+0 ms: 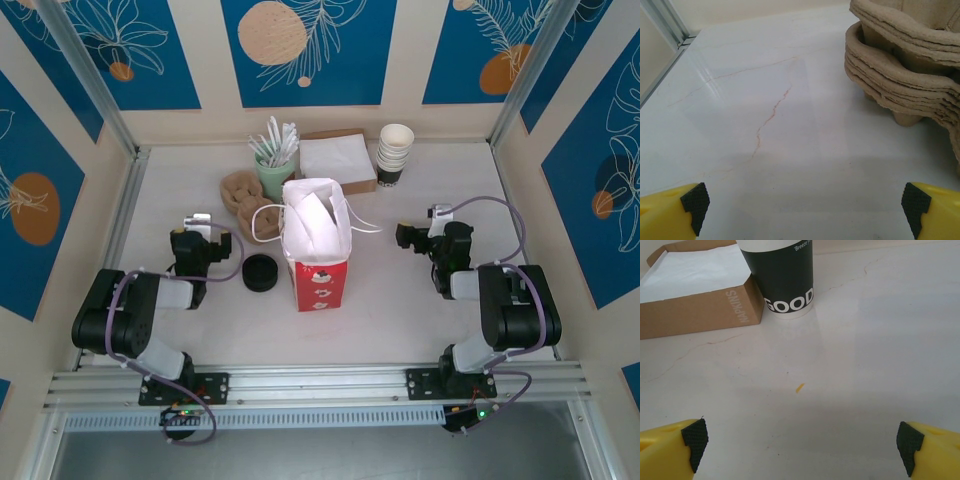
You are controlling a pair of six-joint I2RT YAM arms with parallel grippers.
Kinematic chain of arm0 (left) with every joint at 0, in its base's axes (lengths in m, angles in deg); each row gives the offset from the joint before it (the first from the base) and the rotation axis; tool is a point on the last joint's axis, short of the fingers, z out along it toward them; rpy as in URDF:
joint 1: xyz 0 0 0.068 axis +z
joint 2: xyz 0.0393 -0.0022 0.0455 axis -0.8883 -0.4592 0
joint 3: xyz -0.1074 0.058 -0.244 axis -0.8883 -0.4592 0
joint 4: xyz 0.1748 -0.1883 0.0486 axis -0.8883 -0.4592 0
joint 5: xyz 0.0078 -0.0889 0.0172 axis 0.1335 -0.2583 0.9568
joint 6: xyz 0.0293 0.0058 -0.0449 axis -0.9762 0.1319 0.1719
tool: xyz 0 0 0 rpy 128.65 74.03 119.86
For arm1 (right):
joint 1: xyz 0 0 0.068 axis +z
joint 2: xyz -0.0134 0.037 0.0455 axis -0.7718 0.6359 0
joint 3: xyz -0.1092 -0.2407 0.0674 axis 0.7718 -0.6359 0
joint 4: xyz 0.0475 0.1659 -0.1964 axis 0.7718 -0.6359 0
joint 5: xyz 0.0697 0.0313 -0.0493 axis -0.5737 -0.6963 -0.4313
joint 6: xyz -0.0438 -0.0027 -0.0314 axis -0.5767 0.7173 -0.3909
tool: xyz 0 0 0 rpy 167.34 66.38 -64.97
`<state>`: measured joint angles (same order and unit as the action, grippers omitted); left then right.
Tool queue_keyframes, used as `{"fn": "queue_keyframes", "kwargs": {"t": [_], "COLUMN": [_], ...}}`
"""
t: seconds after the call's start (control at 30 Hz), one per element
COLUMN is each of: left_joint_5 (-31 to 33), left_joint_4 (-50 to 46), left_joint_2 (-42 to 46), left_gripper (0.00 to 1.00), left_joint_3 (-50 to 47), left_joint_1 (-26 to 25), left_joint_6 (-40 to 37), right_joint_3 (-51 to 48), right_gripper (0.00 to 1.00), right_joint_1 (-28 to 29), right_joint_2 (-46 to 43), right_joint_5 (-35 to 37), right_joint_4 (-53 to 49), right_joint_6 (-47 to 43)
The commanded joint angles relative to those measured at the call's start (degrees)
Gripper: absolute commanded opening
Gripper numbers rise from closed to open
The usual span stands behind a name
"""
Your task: Pack the takeout coffee
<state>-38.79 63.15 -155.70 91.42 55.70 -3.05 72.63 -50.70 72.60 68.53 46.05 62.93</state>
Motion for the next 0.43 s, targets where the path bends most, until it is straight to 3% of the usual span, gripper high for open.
{"fn": "queue_keyframes", "kwargs": {"t": [0.0, 0.4], "left_joint_5": [-1.17, -1.36], "left_joint_4": [1.97, 1.86], "left_joint_2": [0.01, 0.01], "left_gripper": [1.00, 1.00], "left_joint_3": [0.23, 0.31], "left_joint_1": [0.72, 0.95], "left_joint_6": [0.89, 0.88], "right_joint_3": [1.21, 1.23], "right_gripper": [0.99, 0.99], "right_joint_1": [-0.22, -0.14], "right_joint_2": [-0.12, -0.03], "right_joint_5": [-1.35, -1.31], "right_joint_4": [-0.09, -0.09], "right_joint_6": [-0.92, -0.89]}}
